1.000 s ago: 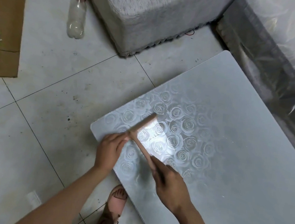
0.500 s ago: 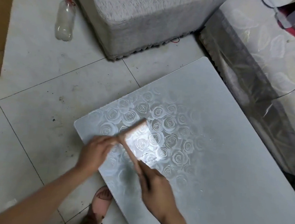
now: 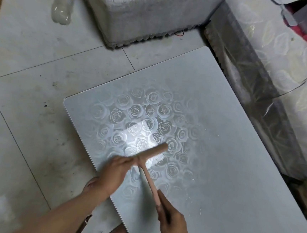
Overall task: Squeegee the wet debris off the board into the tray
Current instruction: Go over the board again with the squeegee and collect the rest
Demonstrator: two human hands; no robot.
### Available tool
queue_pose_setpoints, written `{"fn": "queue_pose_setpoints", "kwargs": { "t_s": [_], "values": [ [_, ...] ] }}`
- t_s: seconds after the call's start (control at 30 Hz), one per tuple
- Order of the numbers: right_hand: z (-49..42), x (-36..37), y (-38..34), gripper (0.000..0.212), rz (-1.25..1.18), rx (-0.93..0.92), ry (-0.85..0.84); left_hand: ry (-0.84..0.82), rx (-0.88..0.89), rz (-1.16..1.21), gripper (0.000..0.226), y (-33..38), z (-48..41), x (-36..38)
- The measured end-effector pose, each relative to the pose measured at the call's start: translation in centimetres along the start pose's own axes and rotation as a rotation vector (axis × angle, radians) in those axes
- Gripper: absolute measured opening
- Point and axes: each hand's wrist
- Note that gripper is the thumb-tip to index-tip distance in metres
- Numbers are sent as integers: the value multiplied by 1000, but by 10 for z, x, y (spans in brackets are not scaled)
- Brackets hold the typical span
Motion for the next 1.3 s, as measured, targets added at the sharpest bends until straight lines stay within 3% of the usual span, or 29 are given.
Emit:
{"fn": "queue_pose_setpoints", "kwargs": {
  "t_s": [0.13,0.23,0.3,0.37,0.47,0.6,0.73,0.9,1.0,1.3],
  "values": [
    [30,-19,10,37,163,14,54,-201,-103,150,35,21,14,16],
    [21,-25,-25,32,137,-172,84,-58,-167,152,34,9,10,-6],
    [-3,-18,-58,31,62,-298,70,79,-210,60,31,-14,4,-30],
    [-25,-3,-83,31,63,-354,30,111,-272,-66,26,-39,3,-43],
    [-43,16,-97,34,122,-337,-20,121,-345,-124,25,-59,7,-46],
    [-29,4,-44,35,44,-276,-39,175,-306,-71,25,-26,17,-3],
    [22,-27,42,34,49,-107,-44,37,-182,20,30,29,42,59],
    [64,-45,84,35,179,-10,54,-259,-215,37,36,72,54,98],
    [65,-53,70,33,211,-69,87,-263,-193,28,38,70,45,78],
    [17,-46,-40,27,224,-341,92,-54,-267,-17,34,11,17,-34]
  ]
}}
Point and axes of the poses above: each hand's wrist, its own z-axis away from the middle knuckle, its own x-axis out of the palm, y = z × x
